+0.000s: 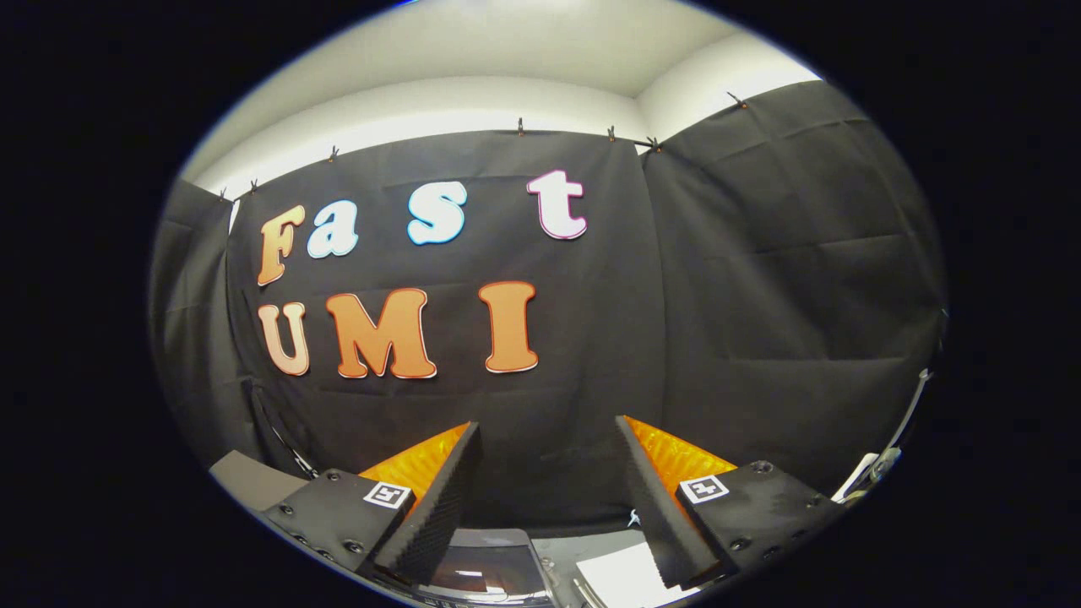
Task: Put the clothes into the washing machine and then close the washing machine lid.
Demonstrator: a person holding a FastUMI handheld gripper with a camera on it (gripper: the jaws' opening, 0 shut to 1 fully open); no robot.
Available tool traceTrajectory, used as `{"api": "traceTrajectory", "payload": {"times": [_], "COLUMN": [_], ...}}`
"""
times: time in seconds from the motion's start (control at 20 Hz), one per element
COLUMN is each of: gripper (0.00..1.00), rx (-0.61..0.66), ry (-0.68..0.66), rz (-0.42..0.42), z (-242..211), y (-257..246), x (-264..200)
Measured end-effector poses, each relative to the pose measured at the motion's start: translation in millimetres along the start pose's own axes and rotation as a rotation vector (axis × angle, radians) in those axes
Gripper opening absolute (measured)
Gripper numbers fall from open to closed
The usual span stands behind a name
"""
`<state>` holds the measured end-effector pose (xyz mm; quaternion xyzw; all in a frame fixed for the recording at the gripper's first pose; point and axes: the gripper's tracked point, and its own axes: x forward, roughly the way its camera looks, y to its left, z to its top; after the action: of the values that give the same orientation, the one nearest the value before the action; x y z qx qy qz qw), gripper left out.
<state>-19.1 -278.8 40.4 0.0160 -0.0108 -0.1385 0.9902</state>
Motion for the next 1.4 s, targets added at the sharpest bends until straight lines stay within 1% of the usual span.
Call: {"api": "traceTrajectory", "payload": {"times": [0.25,0.5,0.65,1.1,1.4], "gripper": [1.00,1.00,1.00,1.00,1.00], "rx": [0.012,-0.016,-0.025,-0.012,-0.014], "ry": [-0.021,-0.023,-0.026,-0.032,-0.027], "rz": [0.031,0.054,0.054,0.075,0.075], "z": [19,18,19,22,21], "y": [11,25,24,32,32], "x": [-7,-1,1,5,8]}}
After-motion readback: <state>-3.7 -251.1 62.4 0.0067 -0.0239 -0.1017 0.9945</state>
